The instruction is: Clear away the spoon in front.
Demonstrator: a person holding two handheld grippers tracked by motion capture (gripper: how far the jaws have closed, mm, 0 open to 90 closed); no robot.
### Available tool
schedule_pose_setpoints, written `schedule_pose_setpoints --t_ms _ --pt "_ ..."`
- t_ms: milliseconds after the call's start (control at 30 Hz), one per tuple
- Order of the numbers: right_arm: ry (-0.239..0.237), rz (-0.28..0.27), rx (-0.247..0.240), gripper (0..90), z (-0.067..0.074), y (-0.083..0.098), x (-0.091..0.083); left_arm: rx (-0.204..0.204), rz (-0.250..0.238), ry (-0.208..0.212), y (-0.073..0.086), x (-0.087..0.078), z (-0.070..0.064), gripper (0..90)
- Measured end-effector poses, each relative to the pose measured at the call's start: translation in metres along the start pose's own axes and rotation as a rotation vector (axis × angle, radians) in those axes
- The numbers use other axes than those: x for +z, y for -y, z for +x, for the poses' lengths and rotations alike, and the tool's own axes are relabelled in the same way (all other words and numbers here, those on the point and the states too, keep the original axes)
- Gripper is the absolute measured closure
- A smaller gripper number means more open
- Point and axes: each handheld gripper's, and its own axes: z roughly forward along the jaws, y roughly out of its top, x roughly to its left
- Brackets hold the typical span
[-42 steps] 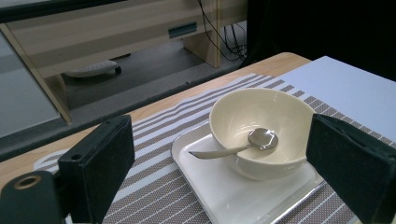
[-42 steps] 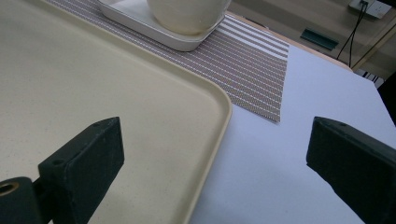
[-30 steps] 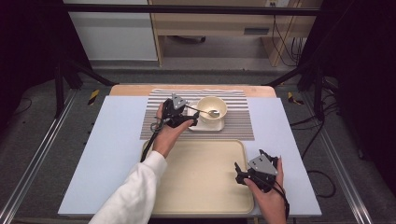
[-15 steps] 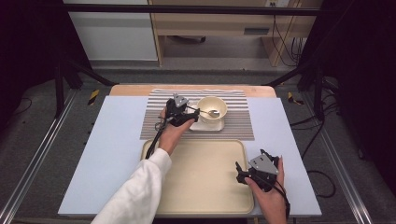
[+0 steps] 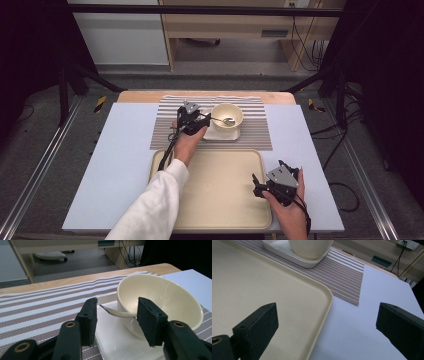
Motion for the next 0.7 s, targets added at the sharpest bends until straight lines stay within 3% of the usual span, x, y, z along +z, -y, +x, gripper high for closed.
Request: schedule_pose_setpoints --t_ms 333,500,700 --pt "0.000 0.000 -0.002 4.4 0.0000 0.0001 -0.0001 -0.003 -0.015 0.015 0.0013 0.0019 -0.0034 59.5" --pt "0.001 0.001 -0.005 4.3 0.0000 0.0002 -0.0002 0.021 -0.018 0.019 0.0024 0.0035 -0.0056 60.3" --pt "0.002 0.002 -0.002 4.3 -0.0007 0.0004 -0.0002 0.020 -0.027 0.005 0.0022 0.0036 -0.0060 64.1"
